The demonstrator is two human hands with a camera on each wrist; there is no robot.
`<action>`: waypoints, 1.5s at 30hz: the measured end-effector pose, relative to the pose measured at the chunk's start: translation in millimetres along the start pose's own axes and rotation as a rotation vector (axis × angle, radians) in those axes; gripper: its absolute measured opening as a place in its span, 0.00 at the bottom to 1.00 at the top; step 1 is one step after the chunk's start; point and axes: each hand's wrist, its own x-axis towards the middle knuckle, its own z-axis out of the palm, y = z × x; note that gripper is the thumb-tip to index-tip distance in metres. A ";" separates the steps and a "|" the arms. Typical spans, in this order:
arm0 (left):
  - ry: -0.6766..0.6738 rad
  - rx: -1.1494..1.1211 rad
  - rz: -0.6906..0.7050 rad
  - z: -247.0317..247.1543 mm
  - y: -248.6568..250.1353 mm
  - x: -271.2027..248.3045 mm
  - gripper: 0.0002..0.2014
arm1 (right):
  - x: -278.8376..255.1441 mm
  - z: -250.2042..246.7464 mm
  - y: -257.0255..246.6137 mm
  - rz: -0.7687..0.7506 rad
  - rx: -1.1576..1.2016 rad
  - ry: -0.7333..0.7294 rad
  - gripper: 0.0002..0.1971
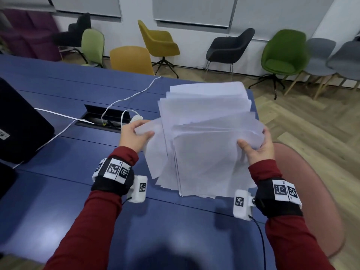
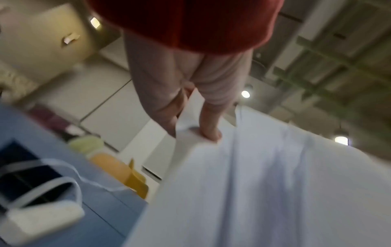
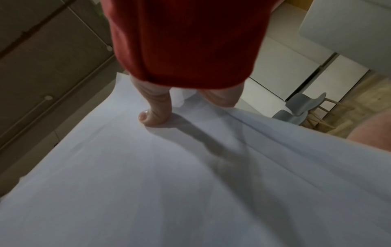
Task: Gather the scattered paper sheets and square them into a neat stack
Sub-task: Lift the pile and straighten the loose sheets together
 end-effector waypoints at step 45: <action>-0.450 -0.142 -0.093 48.1 -59.4 -17.1 0.22 | -29.1 -8.9 35.4 0.166 0.054 -0.265 0.31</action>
